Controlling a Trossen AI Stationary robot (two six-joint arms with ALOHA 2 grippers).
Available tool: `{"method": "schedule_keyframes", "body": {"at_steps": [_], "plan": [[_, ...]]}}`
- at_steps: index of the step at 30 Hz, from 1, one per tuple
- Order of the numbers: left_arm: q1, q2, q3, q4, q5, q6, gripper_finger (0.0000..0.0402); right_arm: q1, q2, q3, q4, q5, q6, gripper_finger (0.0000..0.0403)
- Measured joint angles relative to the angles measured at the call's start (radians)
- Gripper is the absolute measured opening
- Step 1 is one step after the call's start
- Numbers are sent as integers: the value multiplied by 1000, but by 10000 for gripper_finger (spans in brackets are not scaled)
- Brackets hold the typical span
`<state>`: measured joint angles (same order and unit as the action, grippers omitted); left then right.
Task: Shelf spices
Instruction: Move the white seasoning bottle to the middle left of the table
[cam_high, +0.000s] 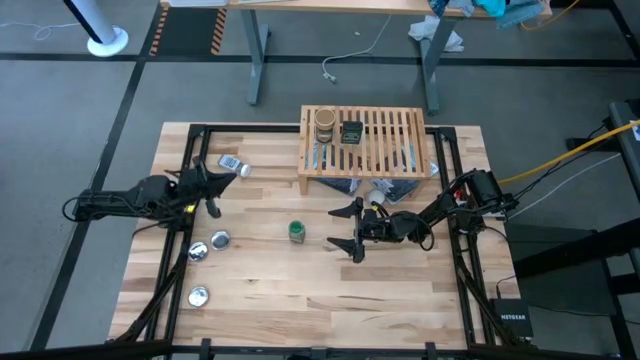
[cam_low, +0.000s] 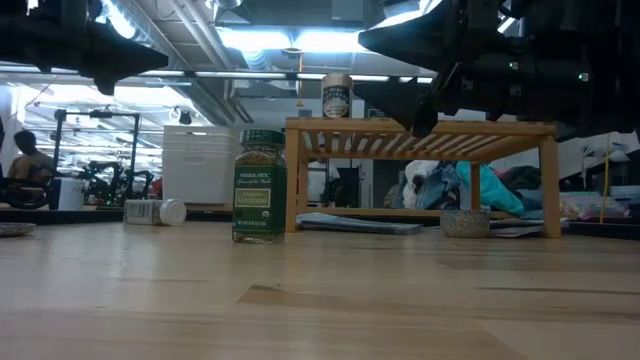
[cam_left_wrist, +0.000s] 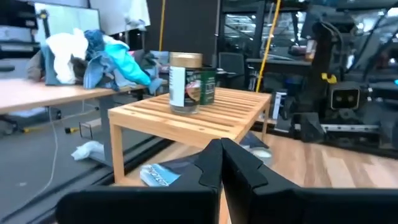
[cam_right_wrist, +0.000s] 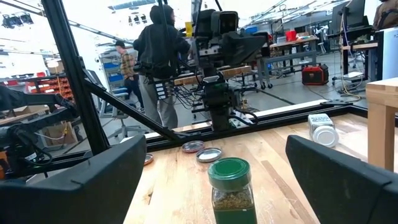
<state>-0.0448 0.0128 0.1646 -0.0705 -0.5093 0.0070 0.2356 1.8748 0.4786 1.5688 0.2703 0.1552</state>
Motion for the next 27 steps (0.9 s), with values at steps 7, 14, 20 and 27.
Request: {"method": "schedule_keyframes", "body": {"at_steps": [7,14,20,27], "plan": [[0,0,0,2,7,-113,0,0,0,0,0,1,0,390],[0,0,1,13,8,-161,0,0,0,0,-1,1,0,390],[0,0,15,-116,-2,-203,0,0,0,0,-1,2,0,390],[23,6,93,-431,-55,-327,21,0,0,0,-1,2,0,390]]}}
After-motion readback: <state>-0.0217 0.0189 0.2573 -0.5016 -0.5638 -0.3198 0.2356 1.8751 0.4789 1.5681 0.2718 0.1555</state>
